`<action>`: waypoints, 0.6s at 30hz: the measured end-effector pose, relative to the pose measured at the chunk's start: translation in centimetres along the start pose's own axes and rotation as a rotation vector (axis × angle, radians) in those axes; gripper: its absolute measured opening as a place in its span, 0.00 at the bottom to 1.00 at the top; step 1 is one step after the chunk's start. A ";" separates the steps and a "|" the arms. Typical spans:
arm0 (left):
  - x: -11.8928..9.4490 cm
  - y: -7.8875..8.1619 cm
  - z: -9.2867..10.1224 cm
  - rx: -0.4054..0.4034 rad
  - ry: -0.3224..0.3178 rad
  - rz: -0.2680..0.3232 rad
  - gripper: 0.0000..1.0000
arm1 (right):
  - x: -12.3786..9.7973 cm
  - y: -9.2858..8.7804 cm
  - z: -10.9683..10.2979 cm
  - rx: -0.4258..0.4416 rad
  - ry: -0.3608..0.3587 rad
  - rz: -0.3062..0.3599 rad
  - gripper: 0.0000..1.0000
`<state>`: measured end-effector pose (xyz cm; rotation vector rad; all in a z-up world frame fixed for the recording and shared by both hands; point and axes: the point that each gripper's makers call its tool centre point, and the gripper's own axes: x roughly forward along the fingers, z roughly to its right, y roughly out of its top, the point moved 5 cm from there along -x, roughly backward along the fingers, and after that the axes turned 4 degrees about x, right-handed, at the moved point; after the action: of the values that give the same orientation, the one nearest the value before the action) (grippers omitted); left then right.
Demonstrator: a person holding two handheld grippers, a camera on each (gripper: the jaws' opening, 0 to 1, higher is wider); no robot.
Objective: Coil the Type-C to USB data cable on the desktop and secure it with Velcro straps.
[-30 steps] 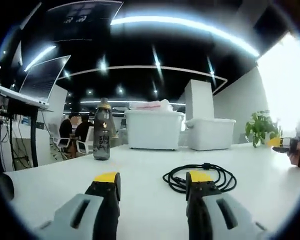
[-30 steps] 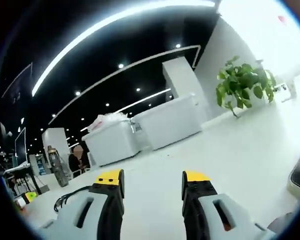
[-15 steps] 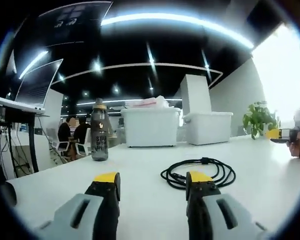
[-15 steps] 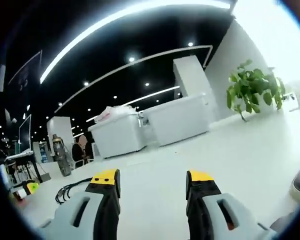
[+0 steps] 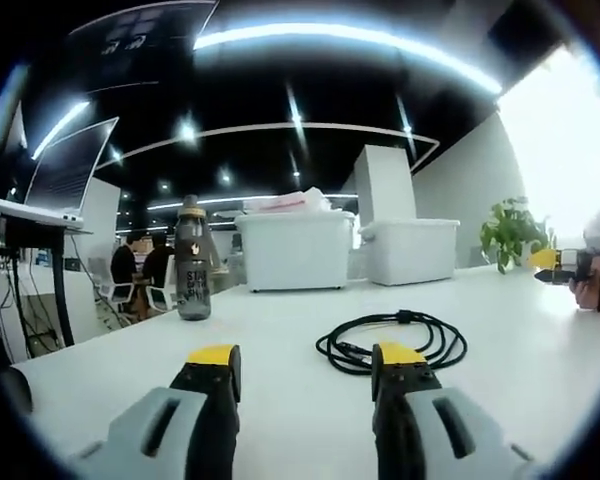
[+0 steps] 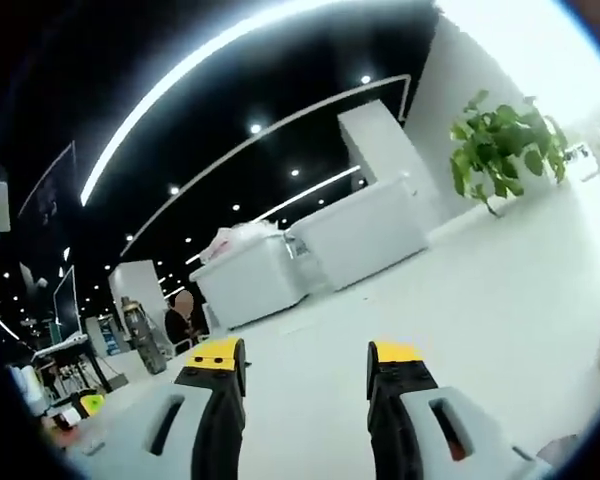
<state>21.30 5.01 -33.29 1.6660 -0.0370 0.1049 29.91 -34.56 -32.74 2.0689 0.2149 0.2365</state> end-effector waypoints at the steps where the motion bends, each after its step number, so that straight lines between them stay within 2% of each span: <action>1: 0.0 0.0 0.0 0.002 -0.001 0.001 0.54 | 0.0 -0.1 0.1 0.001 -0.005 -0.005 0.49; 7: 1.1 -0.1 -0.9 -0.001 0.001 -0.008 0.54 | 0.2 -0.1 0.1 0.013 -0.009 -0.007 0.49; 11: 0.9 -0.1 -0.7 -0.006 0.000 -0.005 0.54 | 0.4 -0.1 0.5 -0.007 -0.035 -0.008 0.48; 13: 0.9 -0.2 -0.6 0.000 -0.001 -0.011 0.54 | 0.5 0.0 0.7 -0.075 -0.052 -0.001 0.48; 14: 0.7 -0.3 -0.5 0.008 0.002 -0.018 0.54 | 0.6 -0.2 0.6 -0.160 -0.063 -0.011 0.47; 15: 0.7 -0.3 -0.5 0.014 0.003 -0.022 0.54 | 0.6 -0.2 0.5 -0.203 -0.070 -0.020 0.47; 16: 0.6 -0.3 -0.4 0.019 0.002 -0.023 0.54 | 0.8 -0.2 0.0 -0.300 -0.068 -0.021 0.47; 18: 0.7 -0.3 -0.3 0.019 0.000 -0.021 0.54 | 1.1 0.0 -1.0 -0.346 -0.032 0.011 0.47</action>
<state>21.97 5.37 -33.49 1.6848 -0.0187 0.0893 30.73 -33.44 -32.22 1.7299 0.1322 0.2300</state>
